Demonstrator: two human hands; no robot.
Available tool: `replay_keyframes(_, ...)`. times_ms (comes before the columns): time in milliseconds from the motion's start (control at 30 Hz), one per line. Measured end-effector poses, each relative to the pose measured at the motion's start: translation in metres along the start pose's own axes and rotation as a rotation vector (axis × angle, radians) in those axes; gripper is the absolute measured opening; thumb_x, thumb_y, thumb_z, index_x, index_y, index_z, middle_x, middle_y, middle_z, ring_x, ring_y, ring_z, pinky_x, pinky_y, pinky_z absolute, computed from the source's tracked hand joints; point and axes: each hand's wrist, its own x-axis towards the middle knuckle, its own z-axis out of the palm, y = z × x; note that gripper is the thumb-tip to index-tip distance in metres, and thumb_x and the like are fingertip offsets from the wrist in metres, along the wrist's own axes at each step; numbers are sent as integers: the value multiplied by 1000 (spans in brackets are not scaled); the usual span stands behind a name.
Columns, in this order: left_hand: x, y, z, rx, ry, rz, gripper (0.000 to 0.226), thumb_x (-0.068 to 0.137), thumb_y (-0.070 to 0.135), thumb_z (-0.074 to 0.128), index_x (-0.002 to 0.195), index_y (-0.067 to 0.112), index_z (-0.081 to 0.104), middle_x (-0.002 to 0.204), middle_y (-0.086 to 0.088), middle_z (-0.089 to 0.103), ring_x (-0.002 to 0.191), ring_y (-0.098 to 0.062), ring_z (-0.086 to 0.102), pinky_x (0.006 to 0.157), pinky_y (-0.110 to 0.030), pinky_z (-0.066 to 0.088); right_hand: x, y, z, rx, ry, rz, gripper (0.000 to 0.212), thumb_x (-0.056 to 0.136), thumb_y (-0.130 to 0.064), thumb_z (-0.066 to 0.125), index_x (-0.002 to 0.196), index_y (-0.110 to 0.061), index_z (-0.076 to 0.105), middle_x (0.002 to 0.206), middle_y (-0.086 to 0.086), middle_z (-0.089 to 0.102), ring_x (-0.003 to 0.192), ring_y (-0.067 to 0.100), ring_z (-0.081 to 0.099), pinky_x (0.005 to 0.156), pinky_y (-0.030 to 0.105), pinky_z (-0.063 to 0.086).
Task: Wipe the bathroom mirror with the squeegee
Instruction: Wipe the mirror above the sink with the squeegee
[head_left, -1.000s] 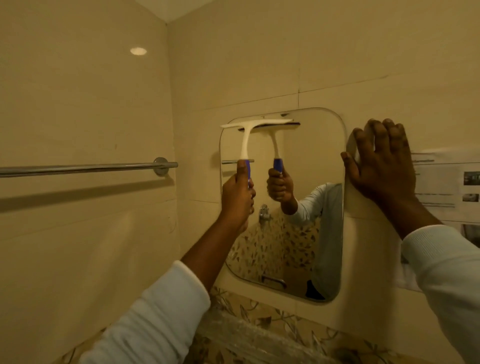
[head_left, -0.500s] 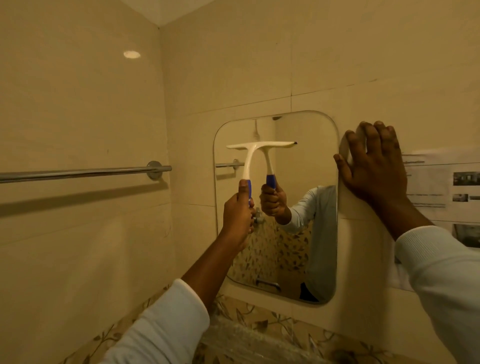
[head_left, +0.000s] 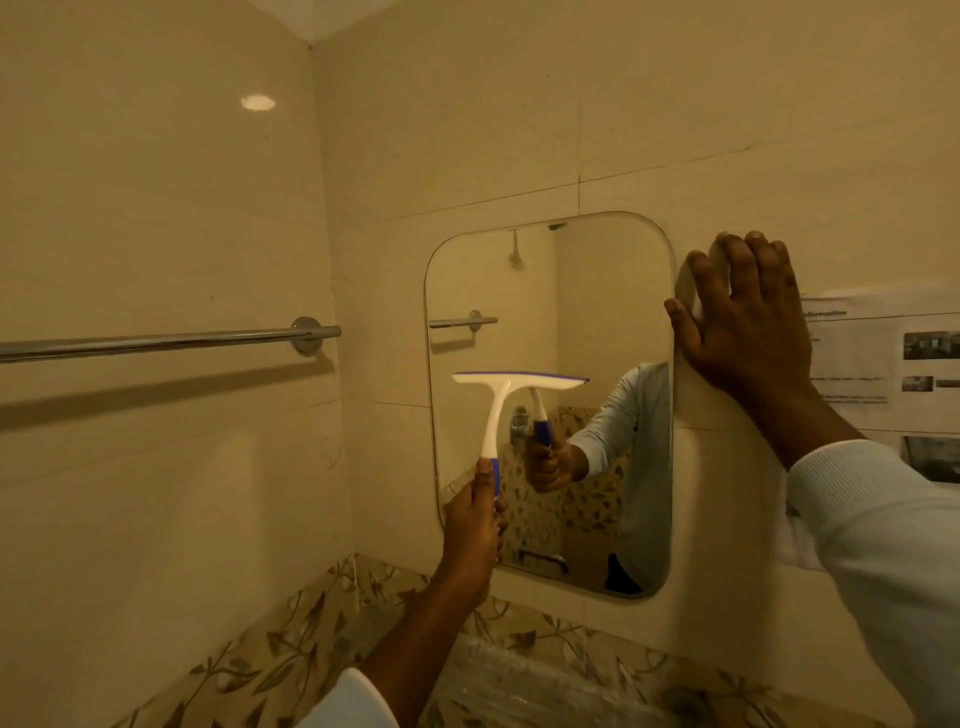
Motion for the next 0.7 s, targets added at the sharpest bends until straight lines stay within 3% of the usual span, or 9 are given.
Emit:
replay_keyframes(433,-13,-34,-9,-12,13,-96,67,78,77,46,80,11,54,56,1,42,43,-11,32,41,-21,27,-1,-1,1,-18,-2,4,69,105,-59,30,154,-11,37,162,22,28,152,44,23,129,52,11)
replay_keyframes(700,-24,-65,-18,-45,14,-180,63,85,69,49,84,7,55,55,-1,43,42,-13,34,41,-23,28,-2,-1,1,-11,-21,17,74,104,-59,28,164,-17,20,173,18,5,159,40,3,129,55,6)
